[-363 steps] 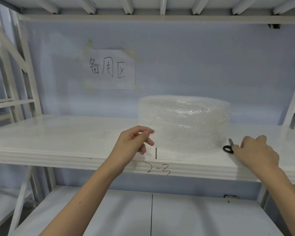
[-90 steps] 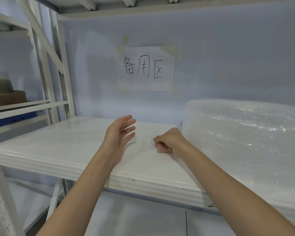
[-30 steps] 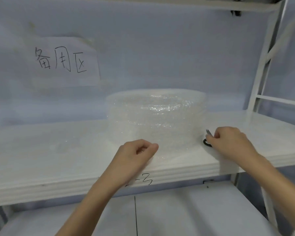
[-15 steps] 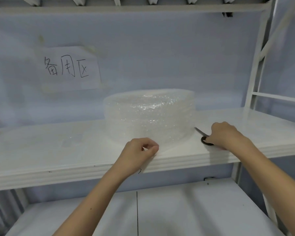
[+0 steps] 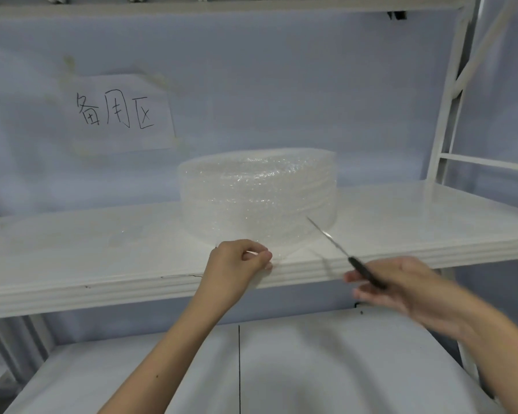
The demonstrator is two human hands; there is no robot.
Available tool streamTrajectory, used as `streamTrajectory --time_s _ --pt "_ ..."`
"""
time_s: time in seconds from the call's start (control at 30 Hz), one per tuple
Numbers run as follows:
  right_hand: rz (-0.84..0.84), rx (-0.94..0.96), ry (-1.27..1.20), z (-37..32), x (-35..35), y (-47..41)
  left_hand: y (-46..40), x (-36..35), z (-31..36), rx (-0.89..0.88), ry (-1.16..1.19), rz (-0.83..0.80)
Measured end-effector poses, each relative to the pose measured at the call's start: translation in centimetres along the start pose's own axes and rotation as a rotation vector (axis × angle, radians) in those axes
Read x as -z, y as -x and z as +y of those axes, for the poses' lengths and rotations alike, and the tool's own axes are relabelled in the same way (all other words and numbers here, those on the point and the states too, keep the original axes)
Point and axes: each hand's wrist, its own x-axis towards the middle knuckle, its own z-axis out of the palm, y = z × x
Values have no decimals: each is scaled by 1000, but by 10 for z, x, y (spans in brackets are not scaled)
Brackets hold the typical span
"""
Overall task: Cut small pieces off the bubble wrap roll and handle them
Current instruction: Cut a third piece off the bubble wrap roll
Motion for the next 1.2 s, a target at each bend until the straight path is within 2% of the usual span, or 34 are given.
streamTrajectory --time_s 0.07,0.13,0.43,1.2 --pt "-136 -77 -160 32 -16 5 0 0 -2 -2 4 -6" --pt "-222 -126 -172 54 -35 8 1 0 -2 10 0 -19" --pt "-338 -226 -152 95 -64 -7 1 1 -5 54 44 10" --pt "-501 3 -5 66 -75 -59 1 10 -4 96 266 -83"
